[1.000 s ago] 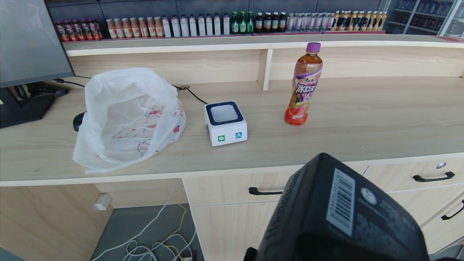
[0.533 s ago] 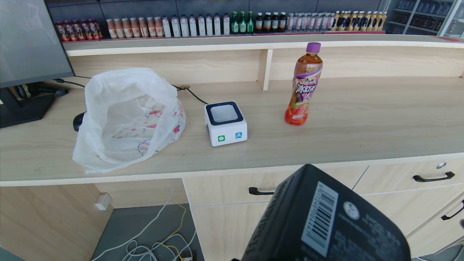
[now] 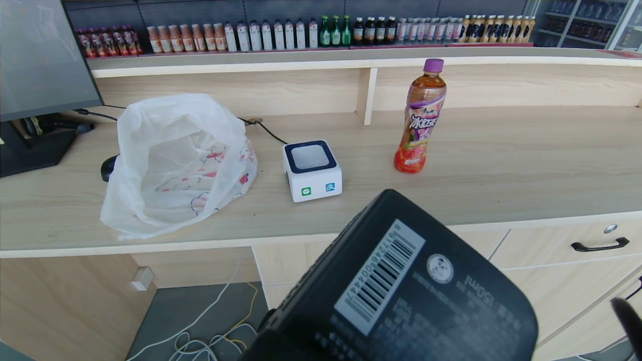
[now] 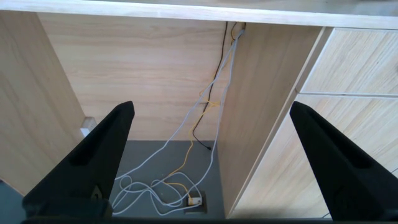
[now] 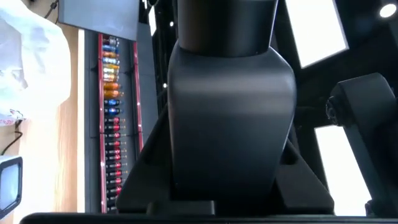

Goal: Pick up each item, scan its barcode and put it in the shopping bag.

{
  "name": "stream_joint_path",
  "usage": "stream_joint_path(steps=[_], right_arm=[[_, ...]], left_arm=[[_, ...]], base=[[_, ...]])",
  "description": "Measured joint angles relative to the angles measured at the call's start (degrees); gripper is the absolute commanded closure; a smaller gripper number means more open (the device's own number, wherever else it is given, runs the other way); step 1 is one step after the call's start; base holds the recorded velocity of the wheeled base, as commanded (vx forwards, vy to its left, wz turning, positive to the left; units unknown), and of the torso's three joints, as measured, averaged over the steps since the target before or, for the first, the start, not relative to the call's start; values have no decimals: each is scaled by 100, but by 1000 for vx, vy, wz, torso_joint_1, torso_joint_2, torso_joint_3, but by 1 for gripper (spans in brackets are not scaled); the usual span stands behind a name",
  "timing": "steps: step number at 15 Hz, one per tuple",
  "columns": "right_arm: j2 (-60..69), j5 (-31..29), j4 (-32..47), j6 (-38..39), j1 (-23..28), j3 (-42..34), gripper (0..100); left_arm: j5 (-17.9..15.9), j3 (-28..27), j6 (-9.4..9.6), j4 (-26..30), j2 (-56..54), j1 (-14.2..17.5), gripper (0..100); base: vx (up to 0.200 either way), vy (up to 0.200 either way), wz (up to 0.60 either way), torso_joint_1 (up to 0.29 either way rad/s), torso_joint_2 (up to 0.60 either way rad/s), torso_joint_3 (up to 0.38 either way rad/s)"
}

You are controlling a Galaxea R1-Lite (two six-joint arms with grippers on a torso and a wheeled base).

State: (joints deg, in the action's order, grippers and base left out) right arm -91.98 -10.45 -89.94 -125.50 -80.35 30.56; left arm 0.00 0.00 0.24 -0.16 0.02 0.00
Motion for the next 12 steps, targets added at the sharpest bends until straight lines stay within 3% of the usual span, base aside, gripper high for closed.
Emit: stream_joint_path(steps=[5,12], right_arm=[[57,-2,0,-367,17,55,100],[190,-2,-2,-284,59,-77,100]], left_arm=[[0,0,0,2,0,0,0],[0,0,2,0,0,0,0]], base=[[0,0,0,0,0,0],[0,0,0,0,0,0]])
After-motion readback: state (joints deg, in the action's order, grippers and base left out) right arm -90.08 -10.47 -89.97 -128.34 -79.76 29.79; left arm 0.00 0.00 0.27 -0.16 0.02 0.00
